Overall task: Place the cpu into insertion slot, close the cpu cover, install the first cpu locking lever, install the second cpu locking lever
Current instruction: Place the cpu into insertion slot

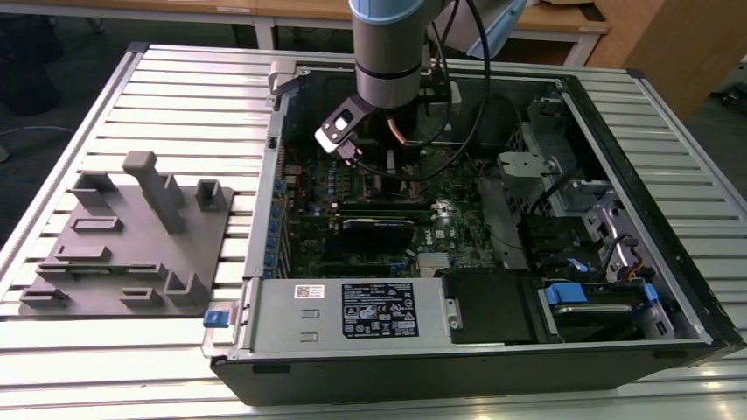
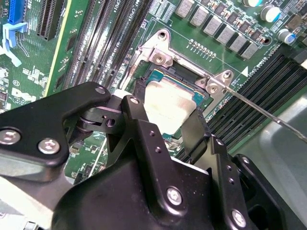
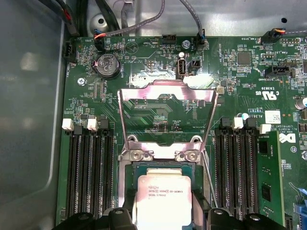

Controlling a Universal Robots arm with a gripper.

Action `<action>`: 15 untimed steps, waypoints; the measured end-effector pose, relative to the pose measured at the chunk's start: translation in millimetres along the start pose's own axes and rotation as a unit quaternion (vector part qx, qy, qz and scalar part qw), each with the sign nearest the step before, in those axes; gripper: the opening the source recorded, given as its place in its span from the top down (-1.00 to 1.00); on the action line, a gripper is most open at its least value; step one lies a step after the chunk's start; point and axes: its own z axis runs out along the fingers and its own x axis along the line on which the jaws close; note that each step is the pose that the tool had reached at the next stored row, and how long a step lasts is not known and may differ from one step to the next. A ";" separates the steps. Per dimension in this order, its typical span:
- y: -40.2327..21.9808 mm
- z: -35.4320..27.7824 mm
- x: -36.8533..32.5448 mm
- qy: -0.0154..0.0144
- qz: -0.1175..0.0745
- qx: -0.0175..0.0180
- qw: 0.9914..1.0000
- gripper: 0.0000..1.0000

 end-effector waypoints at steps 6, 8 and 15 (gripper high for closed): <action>0.1 0.6 0.2 0.001 0.000 -0.001 1.000 -0.10; 0.1 0.9 0.3 0.001 0.000 -0.001 1.000 -0.10; 0.3 -2.3 0.2 0.000 0.000 0.000 1.000 -0.21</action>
